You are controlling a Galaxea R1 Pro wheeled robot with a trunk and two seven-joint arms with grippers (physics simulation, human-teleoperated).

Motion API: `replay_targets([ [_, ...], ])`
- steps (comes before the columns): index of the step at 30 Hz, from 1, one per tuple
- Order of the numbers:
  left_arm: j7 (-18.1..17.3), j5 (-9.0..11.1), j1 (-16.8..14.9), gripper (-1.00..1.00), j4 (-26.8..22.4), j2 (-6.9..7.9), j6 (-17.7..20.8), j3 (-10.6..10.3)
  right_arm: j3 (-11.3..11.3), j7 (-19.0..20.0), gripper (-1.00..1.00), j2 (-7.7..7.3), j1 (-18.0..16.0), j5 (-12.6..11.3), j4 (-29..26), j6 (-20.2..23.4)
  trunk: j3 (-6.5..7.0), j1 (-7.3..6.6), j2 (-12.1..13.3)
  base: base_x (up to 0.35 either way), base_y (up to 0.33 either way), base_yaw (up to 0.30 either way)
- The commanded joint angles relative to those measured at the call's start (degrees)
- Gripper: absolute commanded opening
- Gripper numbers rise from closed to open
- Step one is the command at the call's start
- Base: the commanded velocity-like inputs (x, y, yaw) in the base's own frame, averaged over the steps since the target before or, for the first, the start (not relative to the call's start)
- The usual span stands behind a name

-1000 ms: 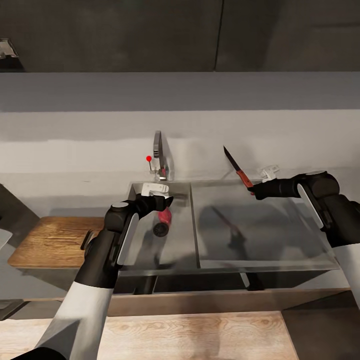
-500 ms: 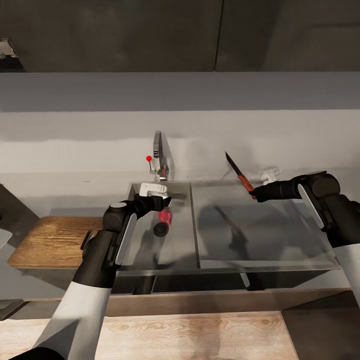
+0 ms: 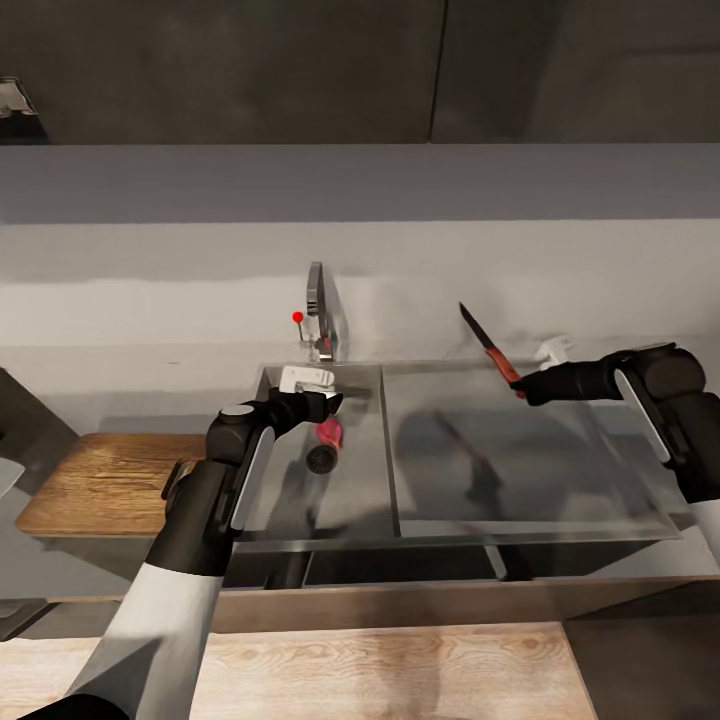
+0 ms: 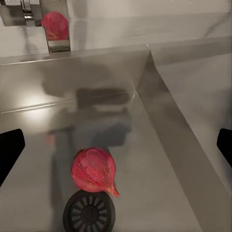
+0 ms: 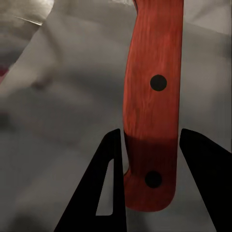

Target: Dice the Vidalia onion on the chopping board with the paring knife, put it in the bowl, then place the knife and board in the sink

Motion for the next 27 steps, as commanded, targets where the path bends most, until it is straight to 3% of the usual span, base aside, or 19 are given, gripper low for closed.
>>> replay_targets([
  [1, -0.1, 0.0, 0.0, 1.00, -0.1, -0.03, 0.3, 0.0, -0.2, -0.2, -1.00, -0.13, 0.3, -0.4, -1.4, 0.4, -0.10, 0.04, -0.1, 0.000, 0.000, 0.000],
  [8, -0.2, 0.0, 0.0, 1.00, 0.0, -0.05, 0.3, 0.0, -3.4, -0.1, -1.00, -0.27, 5.5, -0.4, -8.6, 0.4, -0.10, 0.04, -0.1, 0.000, 0.000, 0.000],
  [15, -0.2, 0.0, 0.0, 1.00, 0.1, -0.05, 0.3, 0.0, -3.6, -0.1, -1.00, -0.27, 10.5, -0.4, -9.5, 0.3, -0.10, 0.04, -0.1, 0.000, 0.000, 0.000],
  [27, -0.2, 0.0, 0.0, 1.00, 0.4, -0.14, 0.3, -0.1, -3.6, -0.4, -1.00, -0.18, 12.4, -0.4, -9.6, 0.4, 0.28, 0.04, -0.1, 0.000, 0.000, 0.000],
])
